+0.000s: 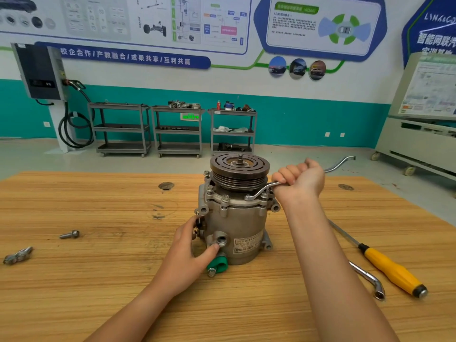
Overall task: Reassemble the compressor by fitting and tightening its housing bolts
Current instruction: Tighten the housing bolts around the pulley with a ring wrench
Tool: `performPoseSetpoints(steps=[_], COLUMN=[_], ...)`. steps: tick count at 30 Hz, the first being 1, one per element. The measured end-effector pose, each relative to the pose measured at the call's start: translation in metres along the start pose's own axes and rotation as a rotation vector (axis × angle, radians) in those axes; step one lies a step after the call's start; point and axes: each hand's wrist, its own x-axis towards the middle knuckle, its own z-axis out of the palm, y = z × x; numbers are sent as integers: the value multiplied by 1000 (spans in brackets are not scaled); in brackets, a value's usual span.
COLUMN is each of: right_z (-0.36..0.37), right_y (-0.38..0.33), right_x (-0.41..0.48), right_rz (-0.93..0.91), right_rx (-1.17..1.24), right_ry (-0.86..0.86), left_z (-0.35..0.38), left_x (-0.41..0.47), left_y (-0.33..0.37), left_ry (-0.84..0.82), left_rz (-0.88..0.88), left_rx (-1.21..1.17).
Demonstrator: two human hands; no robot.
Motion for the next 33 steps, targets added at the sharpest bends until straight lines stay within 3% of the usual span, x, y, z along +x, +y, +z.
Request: performPoseSetpoints(steps=[6,12,21,33], right_z=[6,-8,-17,-28], right_y=[-16,-26,-26,-13], right_x=[-5,1,11,-33], right_rz=[-63,-25,39,-339], right_rx=[49,159,141,-18], right_ry=[-31,-24,-40,-195], left_z=[-1,0,1,3], left_x=[1,2,2,1], left_y=[0,-2,-1,-1], left_ry=[-5,-9,-5,12], left_rz=[15,16,-5,3], left_rx=[20,26,28,20])
